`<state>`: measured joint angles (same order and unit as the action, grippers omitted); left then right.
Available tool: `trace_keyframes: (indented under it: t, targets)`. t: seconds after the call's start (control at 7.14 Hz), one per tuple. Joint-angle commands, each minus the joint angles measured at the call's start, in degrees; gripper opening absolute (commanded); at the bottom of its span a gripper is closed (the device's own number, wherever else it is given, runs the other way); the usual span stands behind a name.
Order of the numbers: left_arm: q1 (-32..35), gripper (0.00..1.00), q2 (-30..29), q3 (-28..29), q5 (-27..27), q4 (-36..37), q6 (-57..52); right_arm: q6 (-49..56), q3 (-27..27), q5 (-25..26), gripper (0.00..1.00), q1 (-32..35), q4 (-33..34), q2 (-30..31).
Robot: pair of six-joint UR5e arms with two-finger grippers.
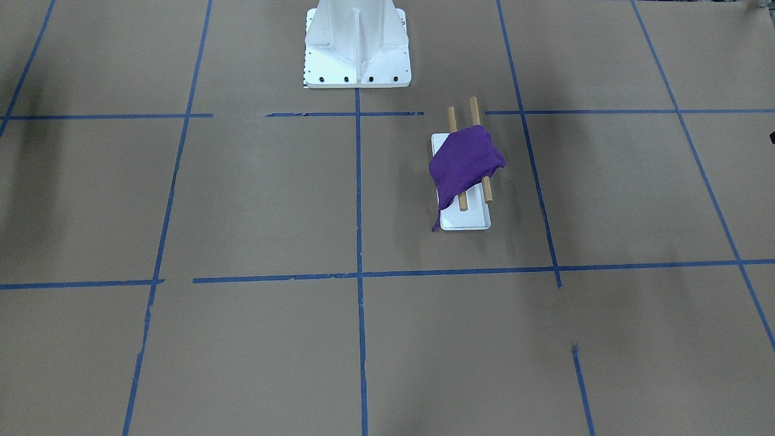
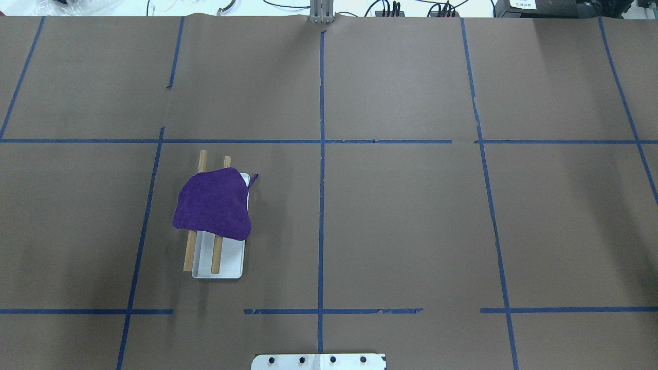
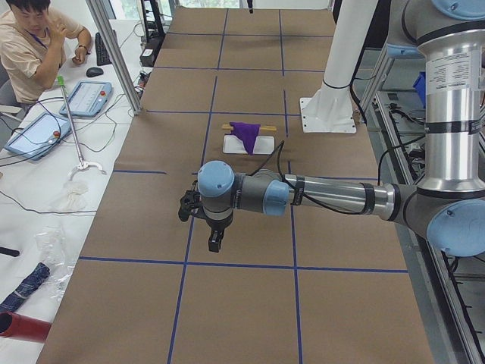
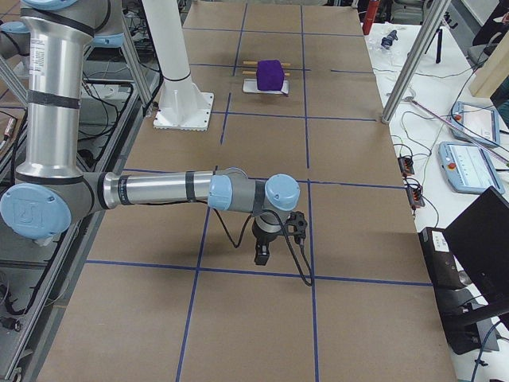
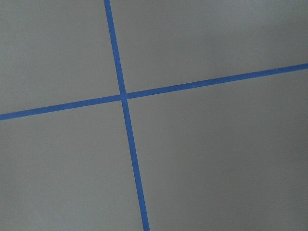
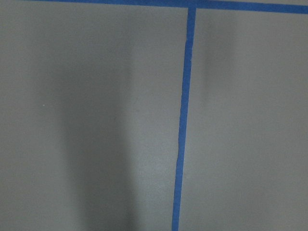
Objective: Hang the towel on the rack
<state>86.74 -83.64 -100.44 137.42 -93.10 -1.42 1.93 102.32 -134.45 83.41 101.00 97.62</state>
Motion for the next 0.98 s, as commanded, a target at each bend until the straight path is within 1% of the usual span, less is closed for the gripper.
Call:
trace_keyframes:
  t: [0.0,0.14,0.42,0.56,0.7,0.84]
  targets:
    - [0.2,1.0,0.1,1.1,0.1,-0.8,-0.3,0.0,0.0,0.0,1.0,0.0,0.0,0.0]
    - [0.2,1.0,0.2,-2.7,-0.7,-0.7,-0.1,0.0,0.0,-0.1,1.0,0.0,0.0,0.0]
    - [0.3,1.0,-0.9,-3.1,-0.8,1.1,-0.2,0.1,-0.1,-0.1,1.0,0.0,-0.1,0.0]
    - [0.7,1.0,-1.1,-4.3,-0.8,1.3,-0.2,0.0,0.0,0.0,1.0,0.0,-0.1,0.0]
    - [0.7,1.0,-1.1,-4.1,-0.9,1.3,-0.2,0.1,-0.1,-0.1,1.0,0.0,-0.1,0.0]
    - [0.5,1.0,-1.2,-5.4,-0.9,1.4,-0.2,0.2,-0.3,-0.1,1.0,0.0,-0.1,0.0]
